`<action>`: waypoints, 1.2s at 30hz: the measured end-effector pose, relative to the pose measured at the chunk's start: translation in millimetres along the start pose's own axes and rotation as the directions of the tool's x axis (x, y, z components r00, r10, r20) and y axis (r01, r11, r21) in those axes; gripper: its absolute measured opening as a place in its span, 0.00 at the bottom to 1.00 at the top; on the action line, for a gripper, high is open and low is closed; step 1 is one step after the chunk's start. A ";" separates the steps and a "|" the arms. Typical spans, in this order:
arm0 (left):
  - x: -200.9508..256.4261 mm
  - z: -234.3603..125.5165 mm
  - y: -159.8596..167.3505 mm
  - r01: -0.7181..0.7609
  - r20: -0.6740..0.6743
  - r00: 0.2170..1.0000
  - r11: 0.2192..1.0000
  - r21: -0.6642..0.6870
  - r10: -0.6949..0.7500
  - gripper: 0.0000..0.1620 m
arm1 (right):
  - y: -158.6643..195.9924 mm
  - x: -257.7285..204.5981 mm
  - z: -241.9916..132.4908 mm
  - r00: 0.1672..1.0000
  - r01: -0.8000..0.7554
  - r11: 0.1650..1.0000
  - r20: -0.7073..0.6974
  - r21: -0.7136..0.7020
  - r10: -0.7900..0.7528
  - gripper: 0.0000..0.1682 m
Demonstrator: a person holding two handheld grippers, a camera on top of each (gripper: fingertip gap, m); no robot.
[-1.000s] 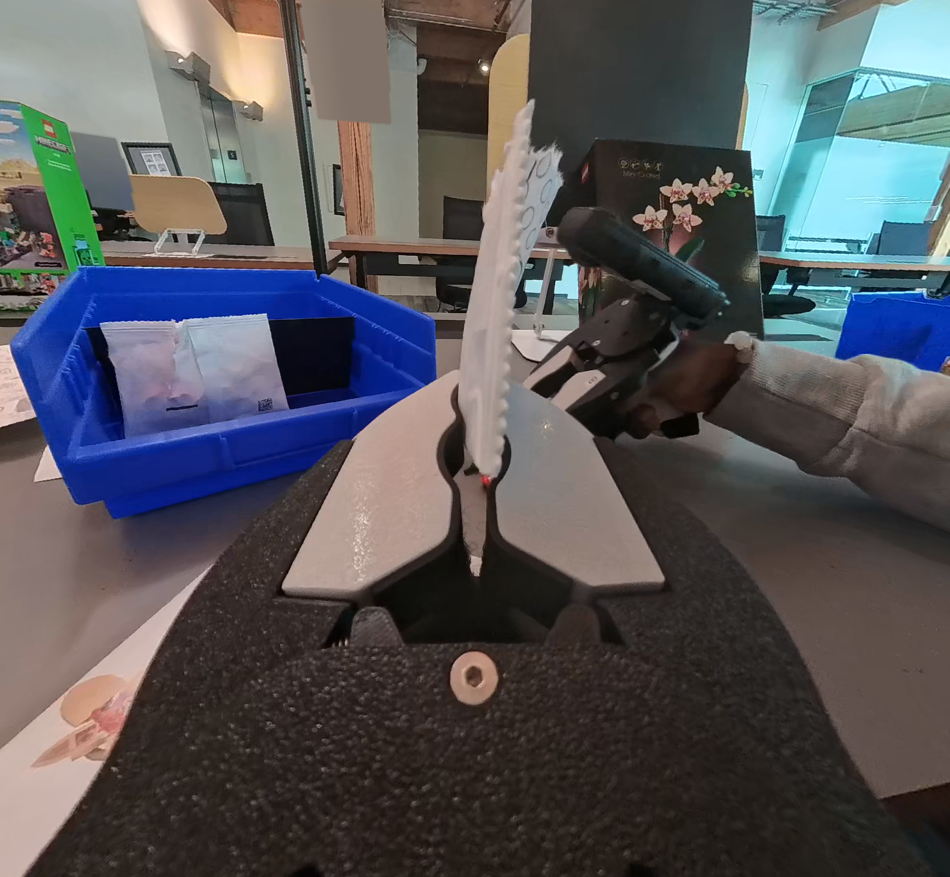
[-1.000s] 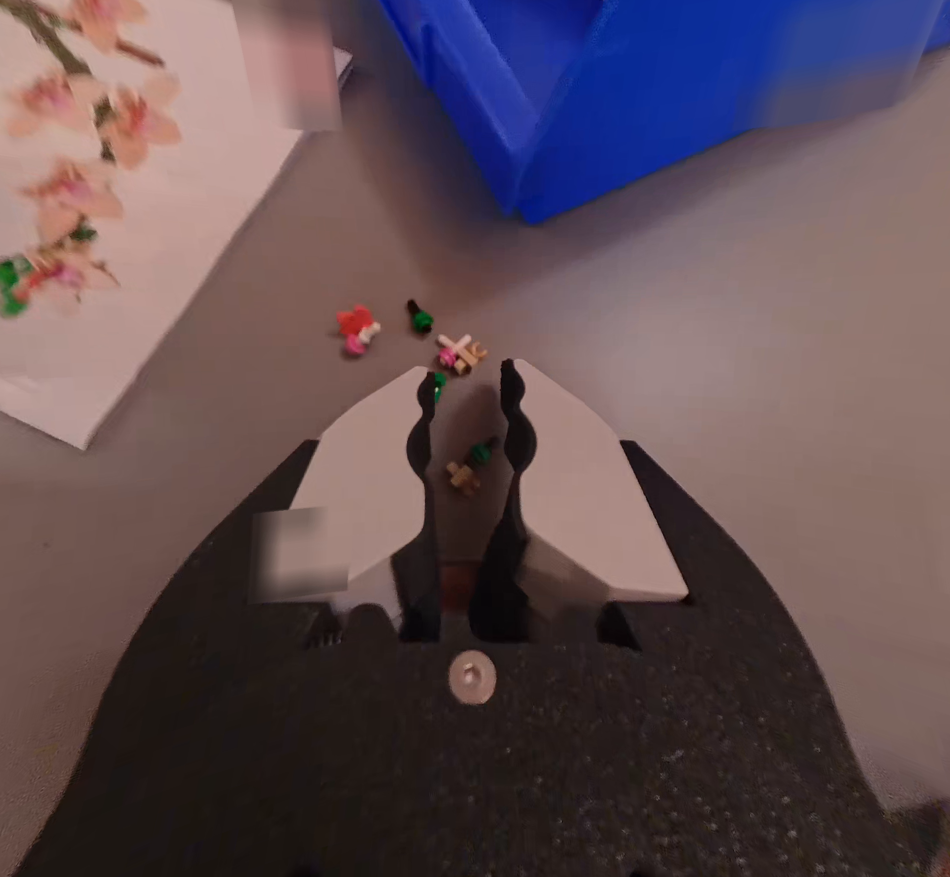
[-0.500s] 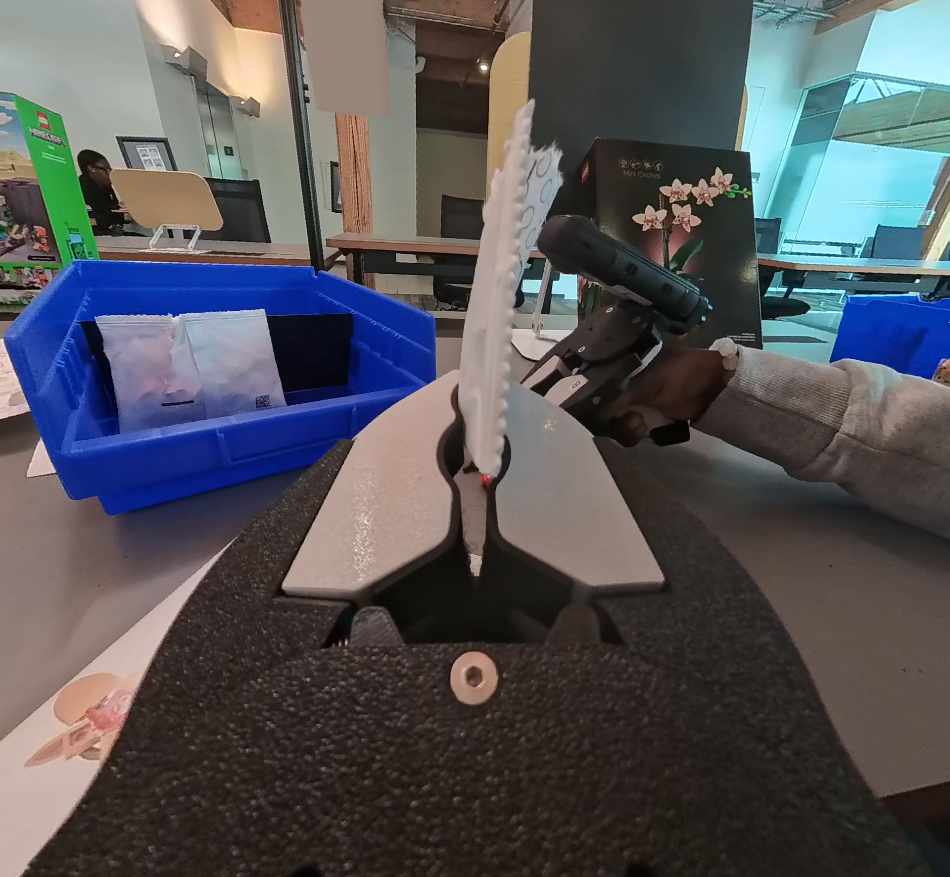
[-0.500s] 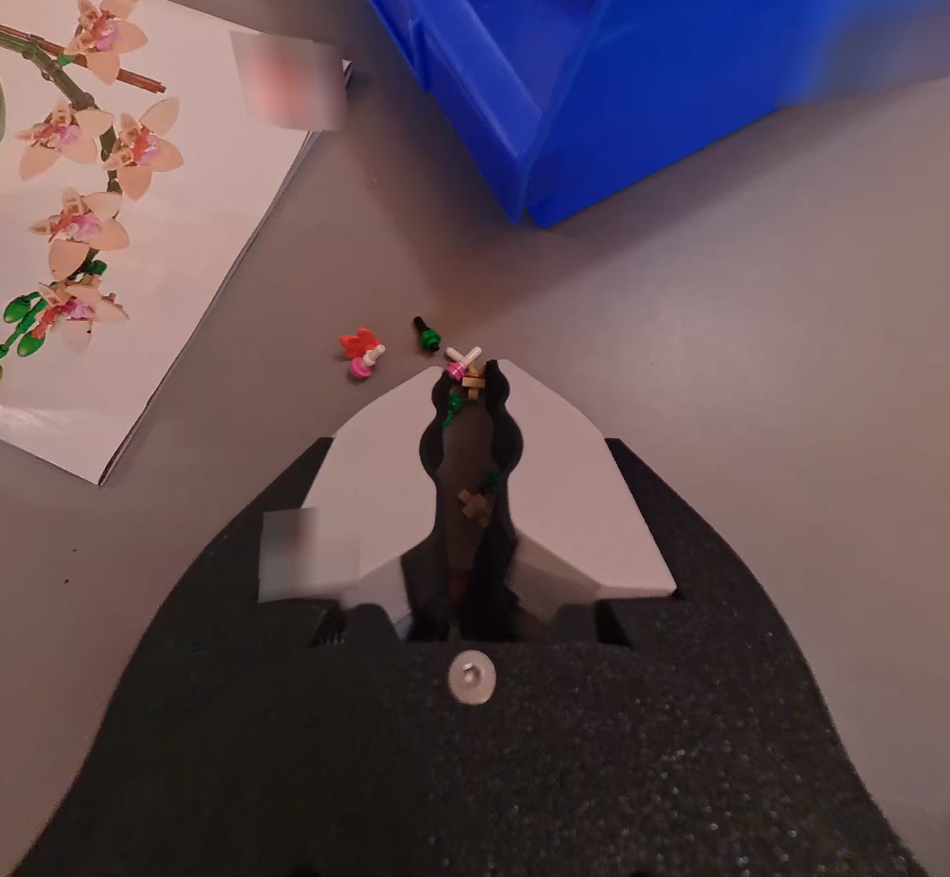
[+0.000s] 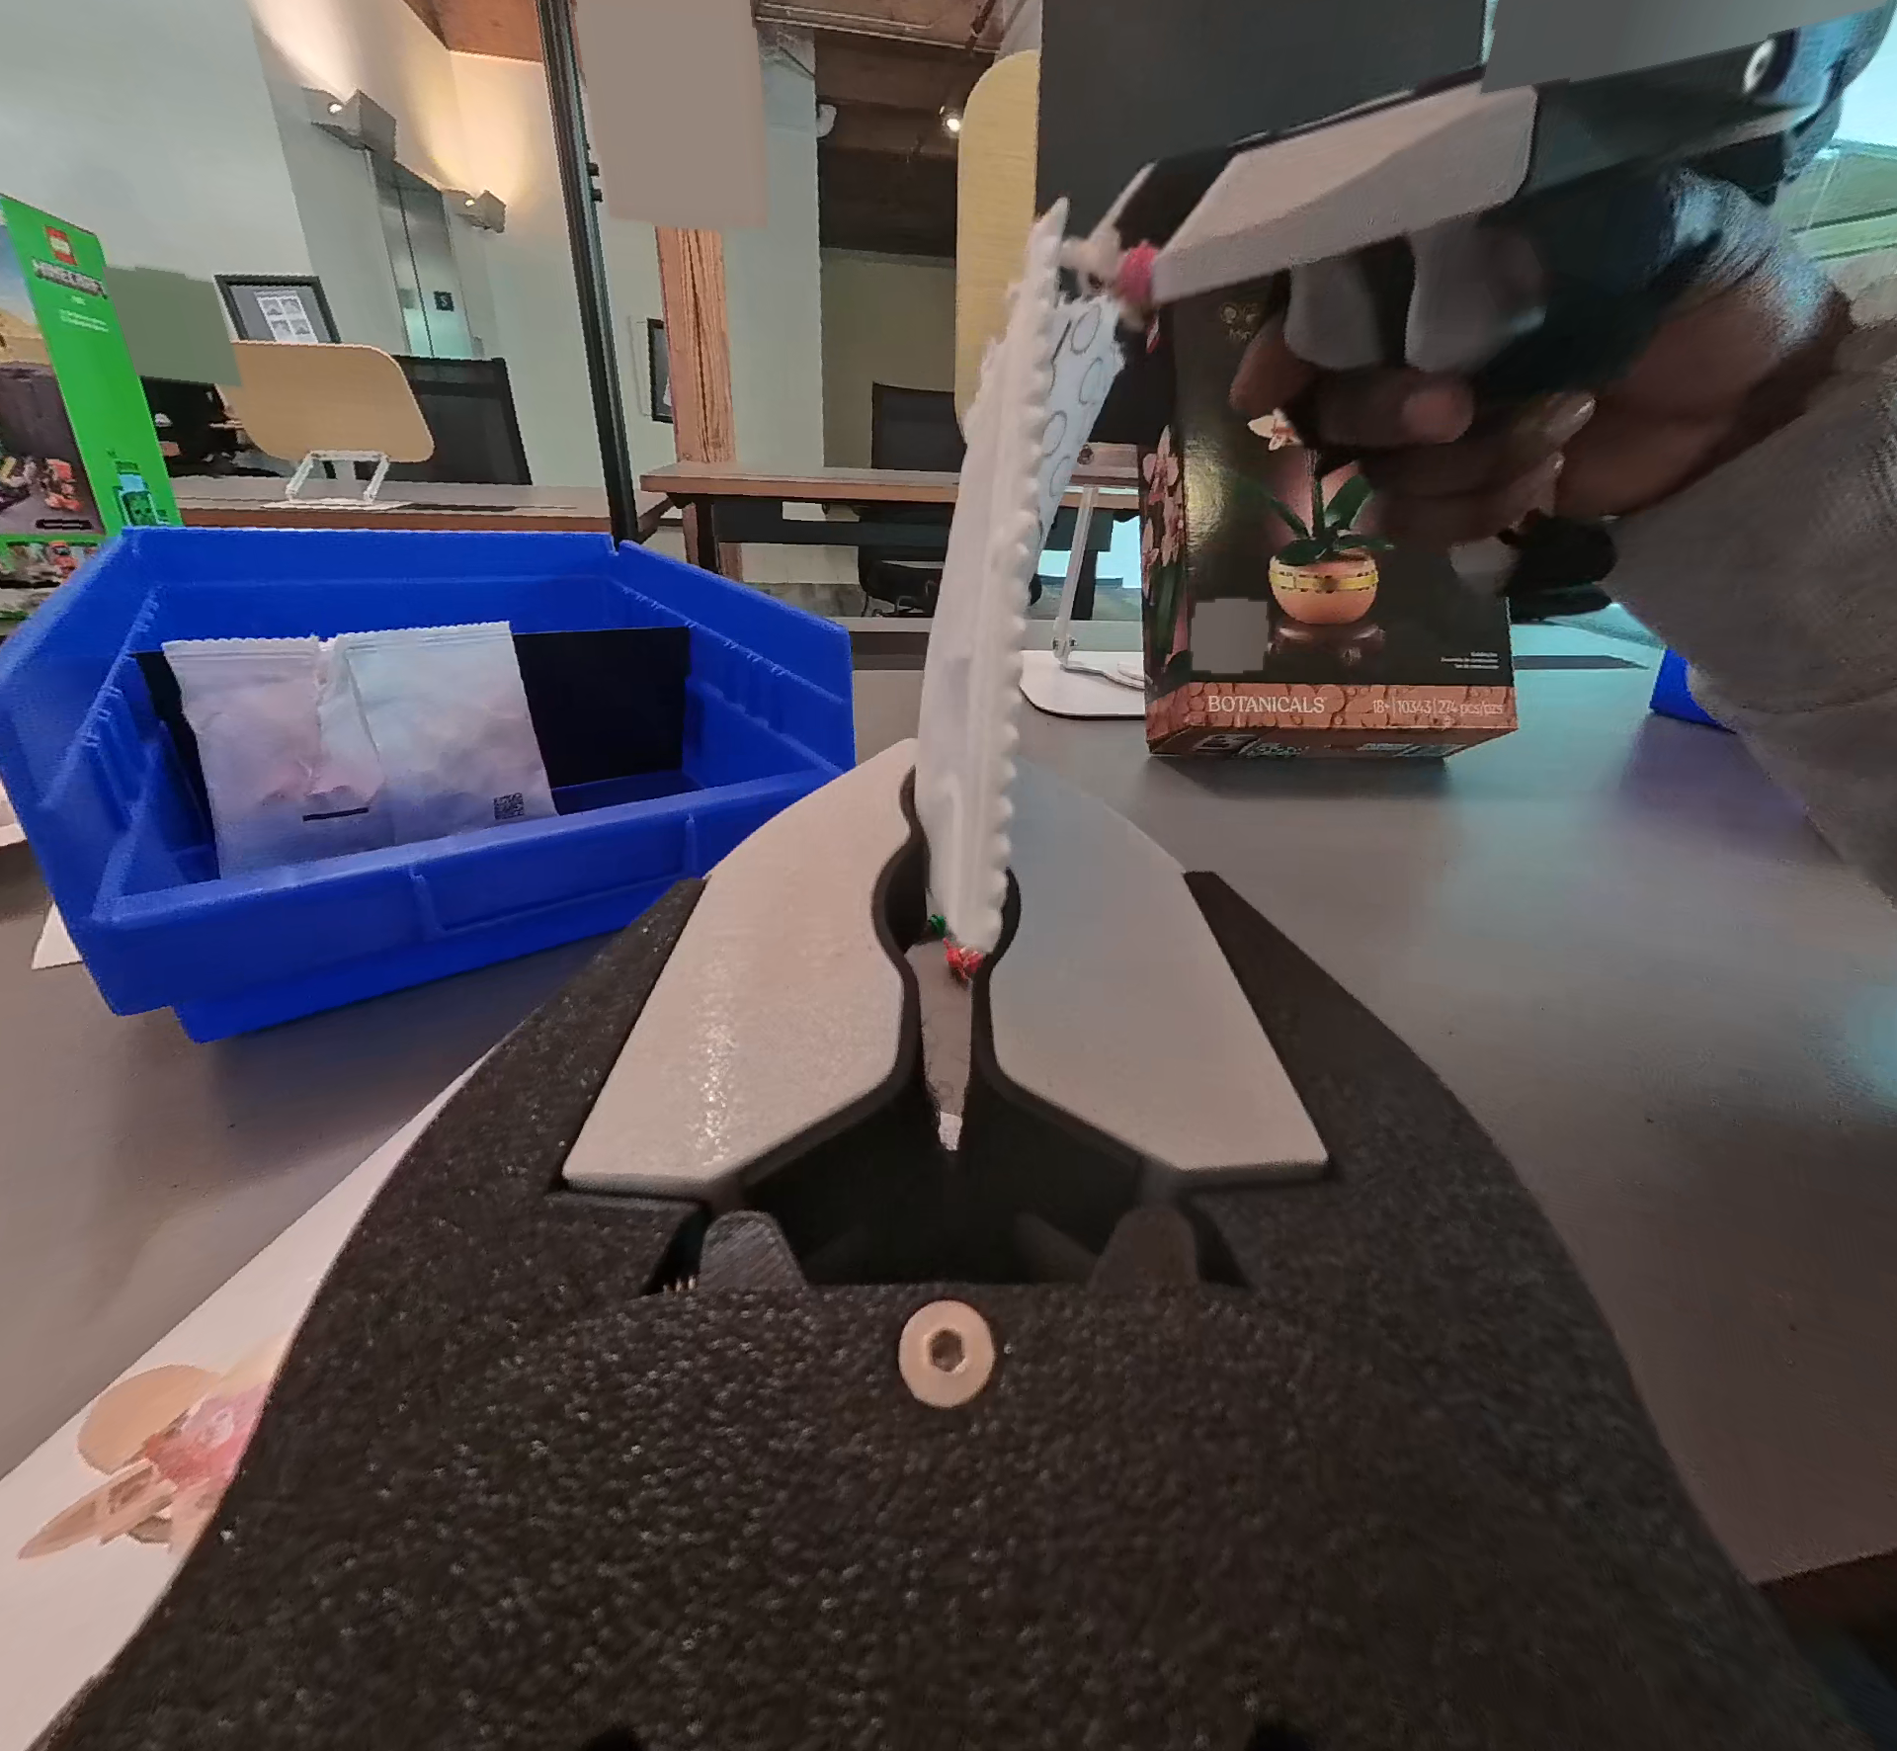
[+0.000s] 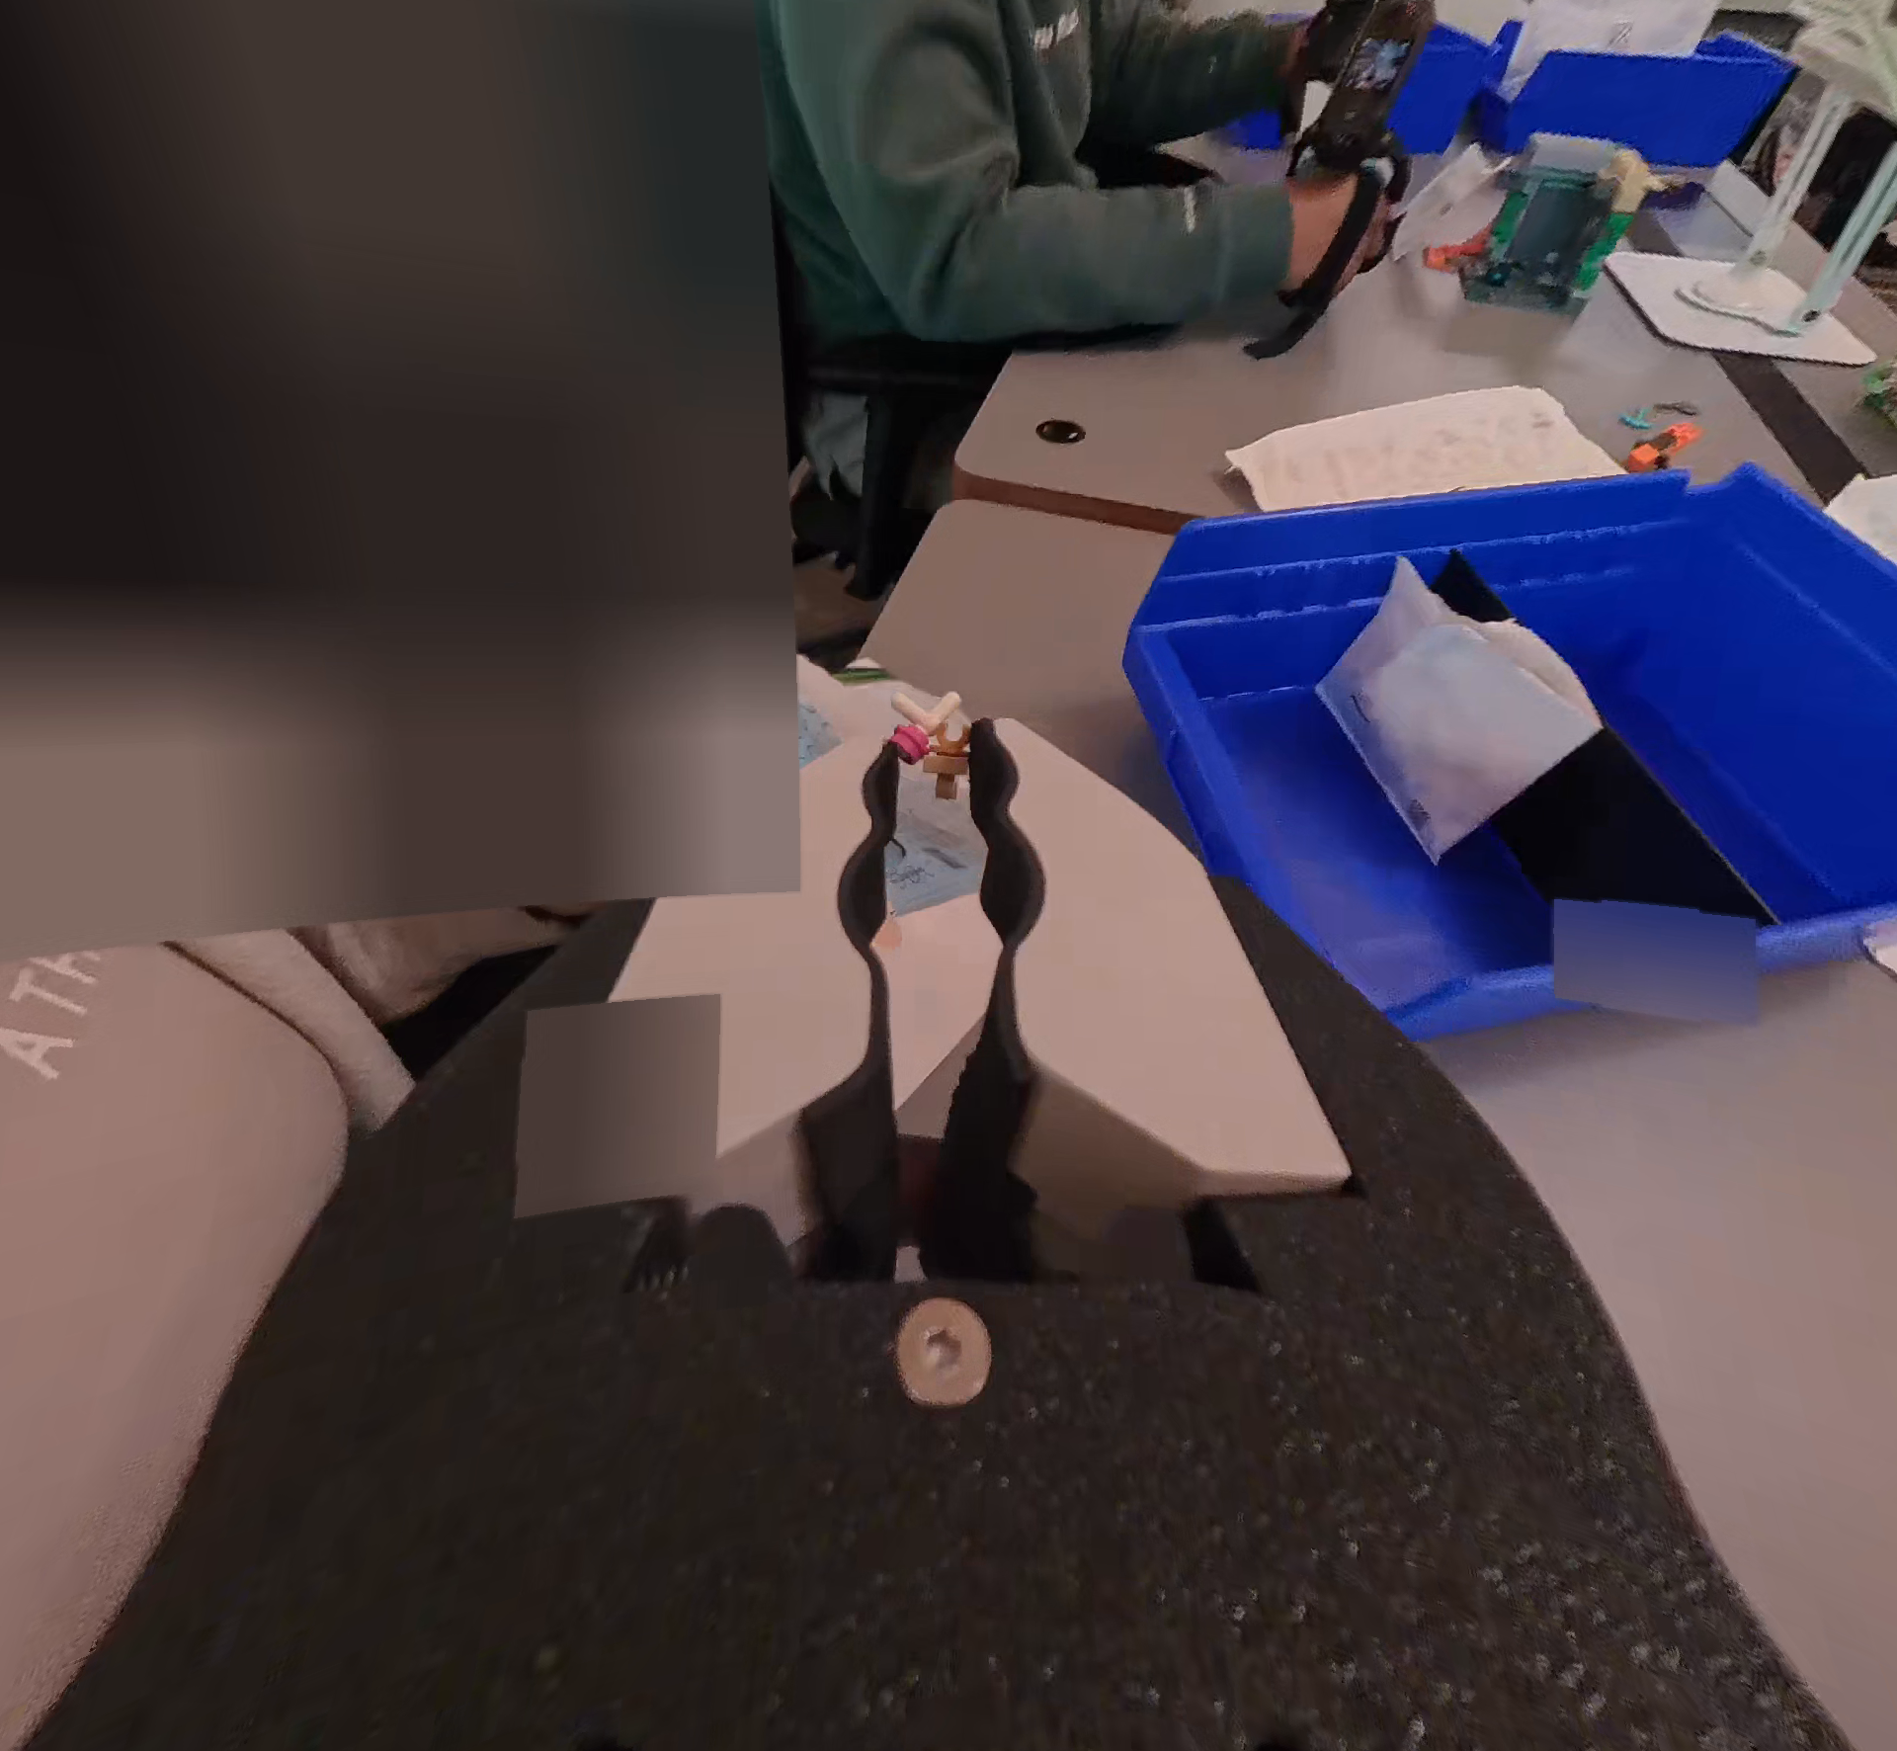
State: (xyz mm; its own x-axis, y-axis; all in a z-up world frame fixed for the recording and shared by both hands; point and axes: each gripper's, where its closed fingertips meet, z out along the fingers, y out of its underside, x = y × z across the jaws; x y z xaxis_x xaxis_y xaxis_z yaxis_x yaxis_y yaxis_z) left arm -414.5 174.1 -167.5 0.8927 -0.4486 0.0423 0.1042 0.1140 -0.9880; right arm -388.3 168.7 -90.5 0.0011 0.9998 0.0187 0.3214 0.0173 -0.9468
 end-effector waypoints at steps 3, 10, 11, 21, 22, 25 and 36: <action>0.8 -0.5 -0.5 -0.015 0.003 1.000 1.000 0.000 0.015 0.01 | 9.0 -2.6 12.6 0.999 0.026 0.998 -0.023 -0.057 -0.028 0.14; 1.7 -0.7 -2.0 -0.003 0.000 1.000 1.000 0.010 0.003 0.01 | -0.8 9.0 -2.4 0.995 0.021 0.998 -0.095 0.052 -0.016 0.20; 0.6 -1.0 -2.1 -0.004 0.005 1.000 1.000 0.010 0.004 0.01 | -1.7 14.2 -8.4 0.995 0.010 0.996 -0.104 0.088 -0.001 0.19; -6.3 -2.9 -2.8 0.014 0.029 0.999 1.000 0.020 -0.015 0.01 | 81.7 45.7 -14.1 0.989 -0.121 0.979 -0.063 0.164 0.133 0.30; -6.7 -2.8 -2.8 0.015 0.029 0.999 1.000 0.021 -0.015 0.01 | 98.2 51.1 -6.6 0.993 -0.061 0.996 -0.096 0.066 0.067 0.25; -6.1 -3.1 -3.3 0.015 0.027 1.000 1.000 0.023 -0.016 0.01 | 160.8 73.4 14.0 0.995 -0.046 0.940 -0.094 -0.337 0.015 0.32; -9.7 -3.1 -3.0 0.022 0.032 0.999 0.999 0.026 -0.023 0.01 | 185.5 76.6 47.3 0.998 -0.068 0.887 -0.016 -0.456 0.068 0.16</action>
State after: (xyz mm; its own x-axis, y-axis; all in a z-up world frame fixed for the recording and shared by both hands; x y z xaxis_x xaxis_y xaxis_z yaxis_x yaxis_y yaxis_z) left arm -424.8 175.3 -165.4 0.9036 -0.4227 0.0699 0.1353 0.1267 -0.9827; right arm -373.4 248.9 -279.8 0.0378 0.9985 -0.0407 0.7169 -0.0555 -0.6950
